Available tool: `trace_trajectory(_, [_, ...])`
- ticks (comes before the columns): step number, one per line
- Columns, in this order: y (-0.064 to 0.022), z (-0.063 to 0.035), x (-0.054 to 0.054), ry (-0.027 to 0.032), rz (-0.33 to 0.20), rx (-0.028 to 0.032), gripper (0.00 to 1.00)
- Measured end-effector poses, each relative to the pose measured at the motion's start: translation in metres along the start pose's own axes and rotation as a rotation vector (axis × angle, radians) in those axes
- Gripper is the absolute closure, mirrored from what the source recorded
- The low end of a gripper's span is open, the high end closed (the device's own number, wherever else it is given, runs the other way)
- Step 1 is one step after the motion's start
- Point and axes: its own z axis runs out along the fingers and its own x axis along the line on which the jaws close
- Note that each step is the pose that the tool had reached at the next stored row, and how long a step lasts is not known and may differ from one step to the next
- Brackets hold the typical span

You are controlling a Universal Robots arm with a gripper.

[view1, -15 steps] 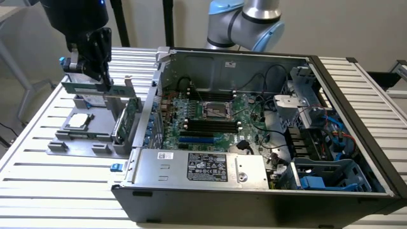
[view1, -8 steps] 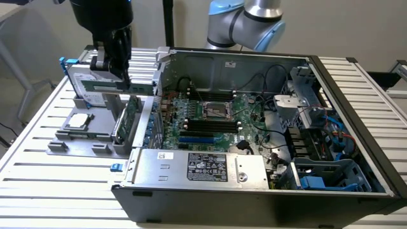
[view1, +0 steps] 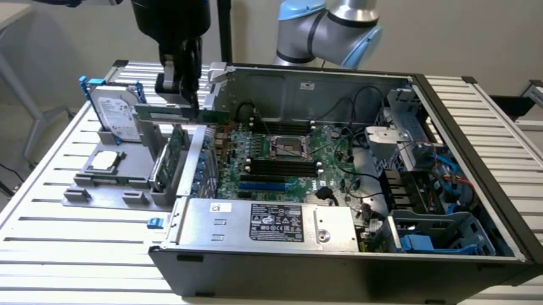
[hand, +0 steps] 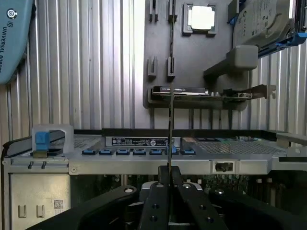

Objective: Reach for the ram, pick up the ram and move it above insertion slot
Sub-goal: 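Pick up the ram and move it above insertion slot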

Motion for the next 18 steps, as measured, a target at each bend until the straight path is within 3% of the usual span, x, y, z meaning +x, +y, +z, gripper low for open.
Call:
trace_trajectory(7, [-0.0273,-0.0010,-0.001,-0.0055,-0.001,0.0000,0.87])
trace_trajectory(18, [-0.0636,-0.0018,-0.007,-0.0059,-0.001,-0.0001,0.87])
